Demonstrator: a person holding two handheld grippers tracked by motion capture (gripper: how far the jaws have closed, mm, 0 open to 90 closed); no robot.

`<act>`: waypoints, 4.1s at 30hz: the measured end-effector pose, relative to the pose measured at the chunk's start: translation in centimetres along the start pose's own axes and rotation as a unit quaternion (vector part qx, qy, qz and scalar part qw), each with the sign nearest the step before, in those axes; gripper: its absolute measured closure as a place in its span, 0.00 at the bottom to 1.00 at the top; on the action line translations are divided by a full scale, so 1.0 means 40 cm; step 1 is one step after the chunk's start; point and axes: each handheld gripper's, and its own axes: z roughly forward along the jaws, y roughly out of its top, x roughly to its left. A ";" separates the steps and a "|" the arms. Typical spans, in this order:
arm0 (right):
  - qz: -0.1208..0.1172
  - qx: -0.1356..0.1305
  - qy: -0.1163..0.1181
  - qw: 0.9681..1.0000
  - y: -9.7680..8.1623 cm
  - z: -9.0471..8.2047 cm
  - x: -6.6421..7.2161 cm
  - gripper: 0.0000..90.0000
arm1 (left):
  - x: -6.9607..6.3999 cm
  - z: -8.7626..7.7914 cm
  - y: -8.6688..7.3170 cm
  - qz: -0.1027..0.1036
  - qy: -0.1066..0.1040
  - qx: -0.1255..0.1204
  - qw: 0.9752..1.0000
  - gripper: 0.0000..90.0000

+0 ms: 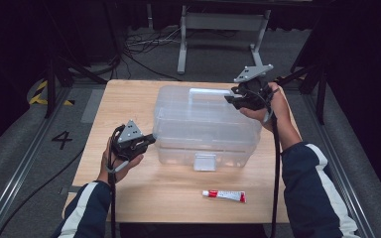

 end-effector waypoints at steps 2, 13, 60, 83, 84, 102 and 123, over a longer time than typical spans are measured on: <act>0.007 -0.018 -0.008 1.000 -0.013 -0.019 -0.005 0.69 | 0.000 0.000 0.000 0.001 0.000 0.000 1.000 0.97; 0.037 -0.021 -0.024 0.999 -0.065 -0.058 -0.032 0.68 | 0.002 0.000 0.000 0.003 0.002 -0.002 1.000 0.98; 0.072 -0.057 -0.028 0.995 -0.480 -0.078 0.022 0.51 | 0.008 -0.003 0.025 -0.001 0.014 -0.017 1.000 0.96; 0.051 -0.119 -0.043 0.991 -0.438 -0.060 0.052 0.52 | 0.015 0.007 0.041 0.001 0.017 -0.023 1.000 0.95; 0.051 -0.123 -0.046 0.990 -0.437 -0.060 0.053 0.52 | 0.015 0.007 0.041 0.001 0.017 -0.023 1.000 0.95; 0.041 -0.170 -0.079 0.981 -0.422 -0.060 0.065 0.62 | 0.019 -0.010 0.052 -0.002 0.024 -0.034 0.999 0.84; 0.067 -0.203 -0.141 0.967 -0.371 -0.073 0.068 0.78 | -0.080 -0.068 -0.009 0.029 -0.030 -0.002 0.999 0.43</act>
